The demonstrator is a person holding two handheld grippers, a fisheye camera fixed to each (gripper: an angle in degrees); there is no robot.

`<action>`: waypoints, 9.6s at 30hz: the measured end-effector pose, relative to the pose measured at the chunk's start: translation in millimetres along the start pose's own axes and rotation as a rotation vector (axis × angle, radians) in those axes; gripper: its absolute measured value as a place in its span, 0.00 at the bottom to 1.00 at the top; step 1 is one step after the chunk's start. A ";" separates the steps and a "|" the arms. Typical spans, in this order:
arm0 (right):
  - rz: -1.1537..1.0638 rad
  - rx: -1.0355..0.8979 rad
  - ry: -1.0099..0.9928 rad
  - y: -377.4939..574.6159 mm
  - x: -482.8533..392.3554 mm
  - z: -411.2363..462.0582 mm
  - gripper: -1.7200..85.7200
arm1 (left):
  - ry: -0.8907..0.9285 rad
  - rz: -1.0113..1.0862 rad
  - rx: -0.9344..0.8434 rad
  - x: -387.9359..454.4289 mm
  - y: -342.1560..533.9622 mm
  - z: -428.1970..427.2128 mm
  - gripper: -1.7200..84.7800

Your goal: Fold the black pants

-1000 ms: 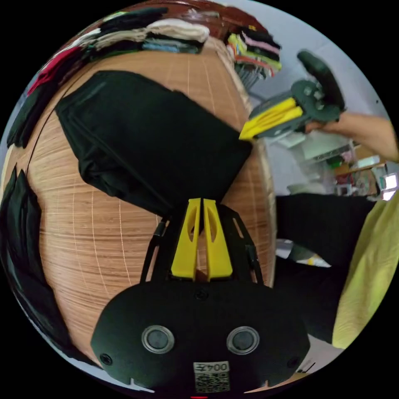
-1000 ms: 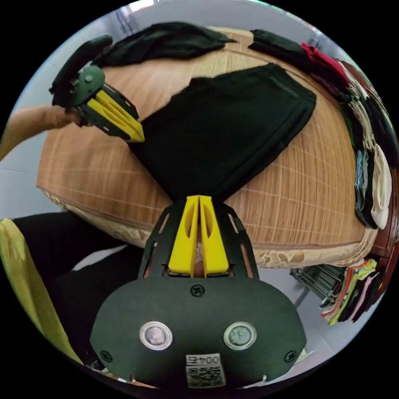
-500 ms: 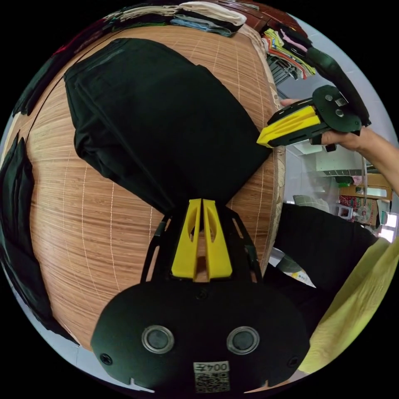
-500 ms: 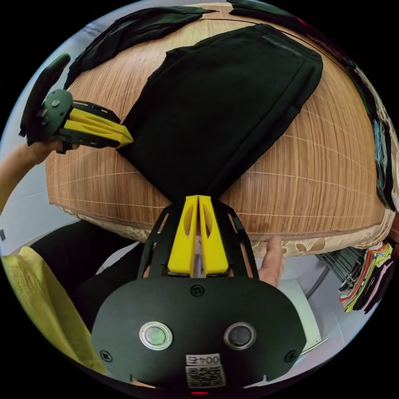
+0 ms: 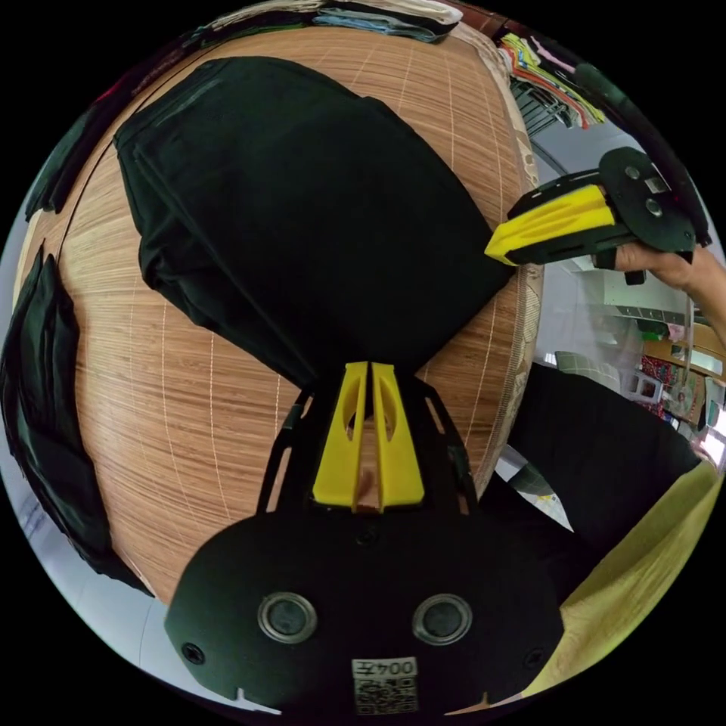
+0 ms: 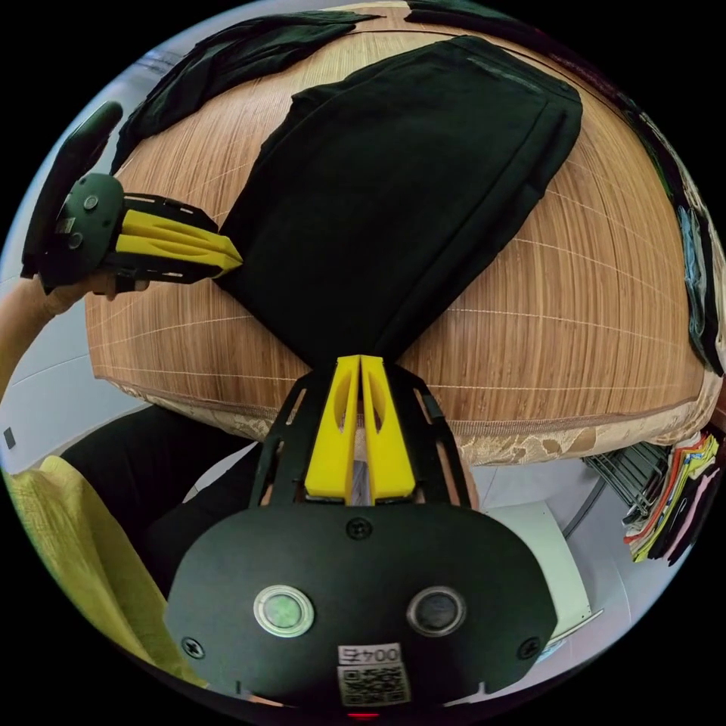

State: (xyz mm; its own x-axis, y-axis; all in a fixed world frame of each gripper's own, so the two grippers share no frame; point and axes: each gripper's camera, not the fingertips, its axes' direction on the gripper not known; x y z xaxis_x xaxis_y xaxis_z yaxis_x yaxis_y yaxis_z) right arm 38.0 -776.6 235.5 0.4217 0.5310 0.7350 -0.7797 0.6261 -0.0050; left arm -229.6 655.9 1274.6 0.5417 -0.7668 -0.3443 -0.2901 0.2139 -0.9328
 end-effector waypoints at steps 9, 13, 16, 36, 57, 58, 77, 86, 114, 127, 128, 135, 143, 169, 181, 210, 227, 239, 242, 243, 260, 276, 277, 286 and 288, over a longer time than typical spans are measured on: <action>0.005 0.021 -0.004 4.3 -7.8 19.5 0.01 | 0.122 -0.057 0.020 0.7 11.3 1.4 0.09; 0.025 0.017 -0.006 6.0 -11.8 28.7 0.02 | 0.079 -0.019 0.040 14.1 20.0 1.2 0.10; 0.034 0.024 -0.012 10.0 -14.0 34.8 0.02 | 0.082 -0.024 0.057 15.3 27.5 1.6 0.10; -0.412 0.215 0.326 70.2 -119.6 63.4 0.16 | -0.257 0.569 0.186 88.6 104.5 -2.8 0.20; -0.613 0.006 0.453 62.6 -133.6 58.7 0.06 | -0.224 0.610 0.072 103.8 89.1 -13.1 0.19; -0.554 0.021 0.392 60.2 -126.6 42.7 0.06 | -0.232 0.608 0.074 105.6 90.1 -14.6 0.19; -0.306 0.215 -0.091 132.7 -97.0 -147.3 0.05 | -0.418 0.541 0.142 130.3 150.3 -144.3 0.09; -0.287 0.168 -0.123 179.0 -107.5 -197.7 0.05 | -0.131 0.581 0.061 121.0 148.0 -204.7 0.07; 0.168 -0.052 -0.363 -122.2 201.6 -234.7 0.07 | 0.125 0.074 -0.070 -200.1 -169.9 -180.5 0.12; 0.224 0.427 -0.191 16.1 172.5 -306.6 0.12 | 0.294 -0.295 0.452 -246.4 -42.3 -208.8 0.09; 0.217 0.431 -0.169 23.9 160.9 -300.1 0.13 | 0.314 -0.221 0.490 -229.1 -41.6 -204.2 0.08; 0.418 0.480 -0.323 35.2 178.7 -265.2 0.17 | 0.209 -0.181 0.482 -196.1 -69.3 -157.2 0.05; 0.450 0.439 -0.331 23.9 206.9 -253.5 0.06 | 0.311 -0.341 0.512 -242.7 -66.7 -104.9 0.03; 0.304 0.401 -0.504 214.0 124.4 -211.5 0.16 | 0.497 -0.260 0.468 -257.7 97.0 -51.7 0.14; 0.148 0.262 -0.329 193.1 42.2 -143.3 0.14 | 0.341 -0.068 0.301 -195.0 124.4 34.0 0.17; 0.431 0.341 -0.336 280.1 -47.7 -231.3 0.01 | 0.416 -0.622 0.390 -120.6 341.8 37.0 0.02; -0.047 0.218 -0.323 213.1 4.8 -329.6 0.01 | 0.438 -1.322 0.564 79.6 452.1 70.6 0.02; -0.362 0.159 -0.097 197.7 103.2 -390.0 0.01 | 0.516 -1.414 0.624 196.2 272.9 55.9 0.02; -0.386 0.136 -0.075 192.4 114.2 -400.0 0.02 | 0.574 -1.369 0.681 190.1 251.2 59.7 0.02; -0.386 0.130 -0.088 190.0 116.1 -402.0 0.02 | 0.582 -1.357 0.683 187.2 248.4 61.8 0.02; 0.144 -0.052 -0.933 98.2 240.3 -336.1 0.24 | 0.999 -1.304 0.805 42.6 214.2 201.5 0.18; 0.146 -0.143 -1.090 18.2 303.0 -263.0 0.26 | 0.940 -1.427 0.859 20.2 154.3 236.3 0.17; 0.150 -0.139 -1.117 17.6 306.0 -261.7 0.26 | 0.958 -1.455 0.874 21.2 156.1 239.0 0.16; 0.076 -0.184 -1.214 11.9 293.7 -264.3 0.33 | 1.200 -1.514 1.043 19.4 163.3 199.4 0.07; 0.093 -0.176 -1.268 11.2 288.0 -260.6 0.35 | 1.219 -1.523 1.047 17.5 162.5 186.8 0.07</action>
State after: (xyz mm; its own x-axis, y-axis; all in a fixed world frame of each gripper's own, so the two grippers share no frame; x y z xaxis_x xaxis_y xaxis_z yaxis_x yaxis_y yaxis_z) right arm 271.4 -467.9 270.4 -0.4405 -0.2749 0.8546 -0.6698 0.7345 -0.1090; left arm -120.0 790.2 1097.1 -0.8501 -0.4250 0.3111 0.3779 -0.9036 -0.2018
